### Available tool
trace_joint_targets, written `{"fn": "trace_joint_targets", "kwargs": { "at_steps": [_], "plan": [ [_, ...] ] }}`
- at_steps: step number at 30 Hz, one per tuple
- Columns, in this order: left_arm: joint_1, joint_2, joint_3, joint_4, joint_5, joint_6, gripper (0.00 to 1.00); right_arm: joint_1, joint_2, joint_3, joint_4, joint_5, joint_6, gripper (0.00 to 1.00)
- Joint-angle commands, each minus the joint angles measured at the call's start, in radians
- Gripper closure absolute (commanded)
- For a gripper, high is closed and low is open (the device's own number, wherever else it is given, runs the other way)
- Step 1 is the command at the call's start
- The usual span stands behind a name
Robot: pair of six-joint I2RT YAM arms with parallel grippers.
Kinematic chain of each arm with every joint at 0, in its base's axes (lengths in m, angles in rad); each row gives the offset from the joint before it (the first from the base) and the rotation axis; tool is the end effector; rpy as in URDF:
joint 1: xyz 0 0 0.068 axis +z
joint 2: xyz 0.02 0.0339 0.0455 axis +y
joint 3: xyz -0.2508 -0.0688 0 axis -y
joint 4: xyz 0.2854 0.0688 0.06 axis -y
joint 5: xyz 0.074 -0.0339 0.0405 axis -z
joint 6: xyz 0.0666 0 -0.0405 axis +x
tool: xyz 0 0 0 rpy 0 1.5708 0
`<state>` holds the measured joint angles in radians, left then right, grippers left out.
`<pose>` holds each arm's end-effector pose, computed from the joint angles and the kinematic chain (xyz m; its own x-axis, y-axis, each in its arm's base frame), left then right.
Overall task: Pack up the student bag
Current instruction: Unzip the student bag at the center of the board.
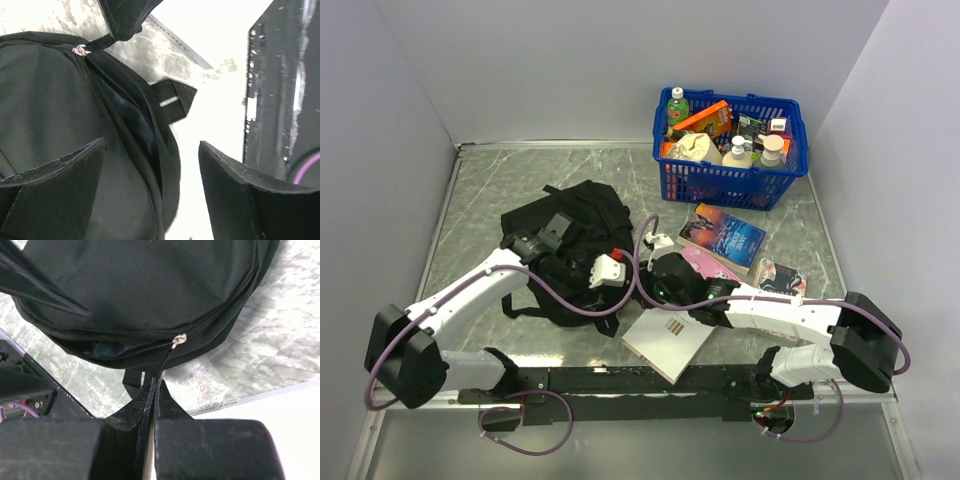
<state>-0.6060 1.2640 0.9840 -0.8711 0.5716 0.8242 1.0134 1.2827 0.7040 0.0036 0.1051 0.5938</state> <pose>0.2163 -0.1937 0.2127 -0.0252 0.7685 -0.6394 0.9993 0.0024 -0.0364 0.1848 0.2833 0.1718 -0.6846 -0.0464 -0.7274 -0.4999 0.7562 0.4222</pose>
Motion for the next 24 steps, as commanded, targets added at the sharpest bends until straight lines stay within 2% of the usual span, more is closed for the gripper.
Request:
{"fn": "trace_joint_targets", "kwargs": {
  "at_steps": [1, 5, 6, 8, 9, 12, 19, 24],
  "plan": [
    [-0.017, 0.079, -0.018, 0.104, -0.045, -0.046, 0.21, -0.018, -0.051, 0.035, -0.039, 0.056, -0.003, 1.00],
    [-0.018, 0.083, -0.057, 0.138, -0.061, -0.028, 0.30, -0.059, -0.072, 0.012, -0.019, 0.021, -0.011, 1.00],
    [-0.017, 0.075, -0.071, 0.150, -0.071, -0.025, 0.39, -0.073, -0.068, 0.014, -0.020, 0.018, -0.012, 1.00],
    [-0.017, 0.057, -0.097, 0.164, -0.099, -0.011, 0.49, -0.084, -0.051, 0.014, -0.019, 0.010, -0.015, 1.00],
    [-0.018, 0.048, -0.103, 0.159, -0.105, -0.004, 0.67, -0.101, -0.045, 0.014, -0.013, 0.005, -0.015, 1.00],
    [-0.018, 0.016, -0.111, 0.156, -0.145, -0.020, 0.98, -0.146, -0.026, 0.020, -0.008, -0.007, -0.025, 1.00],
    [-0.043, -0.064, -0.114, 0.087, -0.148, -0.003, 0.99, -0.268, 0.099, 0.133, 0.001, -0.036, -0.071, 1.00],
    [-0.081, -0.089, -0.110, 0.011, -0.133, 0.022, 0.99, -0.306, 0.211, 0.288, -0.097, 0.021, -0.071, 1.00]
  ]
}}
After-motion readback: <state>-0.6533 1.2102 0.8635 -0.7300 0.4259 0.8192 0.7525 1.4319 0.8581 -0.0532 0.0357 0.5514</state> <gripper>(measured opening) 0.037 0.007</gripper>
